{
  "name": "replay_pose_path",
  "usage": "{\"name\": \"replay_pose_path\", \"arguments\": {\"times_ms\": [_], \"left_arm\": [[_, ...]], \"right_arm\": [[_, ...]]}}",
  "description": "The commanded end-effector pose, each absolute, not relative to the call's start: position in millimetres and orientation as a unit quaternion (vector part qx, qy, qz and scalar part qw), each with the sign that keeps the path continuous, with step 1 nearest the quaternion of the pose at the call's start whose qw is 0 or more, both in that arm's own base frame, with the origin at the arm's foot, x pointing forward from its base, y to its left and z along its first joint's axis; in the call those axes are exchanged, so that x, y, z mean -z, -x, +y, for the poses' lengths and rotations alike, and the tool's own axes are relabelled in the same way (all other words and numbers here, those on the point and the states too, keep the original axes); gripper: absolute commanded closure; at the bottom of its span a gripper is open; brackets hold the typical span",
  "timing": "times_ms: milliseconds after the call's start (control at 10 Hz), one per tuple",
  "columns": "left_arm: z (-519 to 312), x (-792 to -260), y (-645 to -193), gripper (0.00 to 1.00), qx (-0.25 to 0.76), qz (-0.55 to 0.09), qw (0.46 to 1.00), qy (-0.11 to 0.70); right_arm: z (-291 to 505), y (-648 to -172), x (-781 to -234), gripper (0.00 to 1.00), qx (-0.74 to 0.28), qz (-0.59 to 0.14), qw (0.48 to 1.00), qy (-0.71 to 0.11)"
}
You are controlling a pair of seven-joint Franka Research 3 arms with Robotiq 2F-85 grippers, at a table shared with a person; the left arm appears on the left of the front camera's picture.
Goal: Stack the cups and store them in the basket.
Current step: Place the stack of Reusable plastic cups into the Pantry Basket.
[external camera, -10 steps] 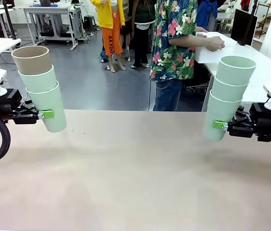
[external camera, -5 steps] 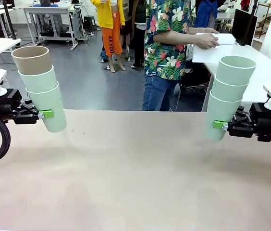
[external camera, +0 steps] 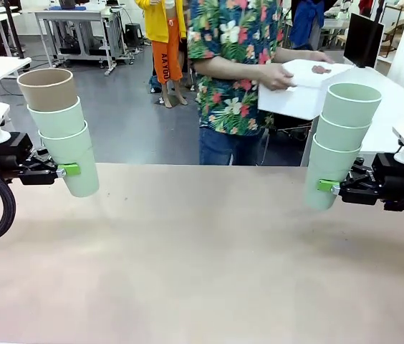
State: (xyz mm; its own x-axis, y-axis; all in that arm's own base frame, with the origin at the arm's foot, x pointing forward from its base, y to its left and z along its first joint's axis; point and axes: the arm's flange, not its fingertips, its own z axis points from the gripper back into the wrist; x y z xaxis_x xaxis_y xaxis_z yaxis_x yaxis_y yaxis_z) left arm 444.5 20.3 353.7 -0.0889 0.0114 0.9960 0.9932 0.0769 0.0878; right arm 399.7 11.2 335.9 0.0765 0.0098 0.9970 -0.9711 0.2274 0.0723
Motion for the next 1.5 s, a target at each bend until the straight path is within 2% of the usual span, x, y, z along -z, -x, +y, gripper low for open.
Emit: {"name": "replay_pose_path", "arguments": {"times_ms": [0,1400], "left_arm": [[20.7,-358.3,-443.5,0.14,0.498,-0.549,0.488,0.461],[20.7,-358.3,-443.5,0.14,0.498,-0.549,0.488,0.461]], "right_arm": [[10.6,-402.0,-339.9,0.15,-0.427,-0.533,0.574,-0.451],[10.6,-402.0,-339.9,0.15,-0.427,-0.533,0.574,-0.451]]}}
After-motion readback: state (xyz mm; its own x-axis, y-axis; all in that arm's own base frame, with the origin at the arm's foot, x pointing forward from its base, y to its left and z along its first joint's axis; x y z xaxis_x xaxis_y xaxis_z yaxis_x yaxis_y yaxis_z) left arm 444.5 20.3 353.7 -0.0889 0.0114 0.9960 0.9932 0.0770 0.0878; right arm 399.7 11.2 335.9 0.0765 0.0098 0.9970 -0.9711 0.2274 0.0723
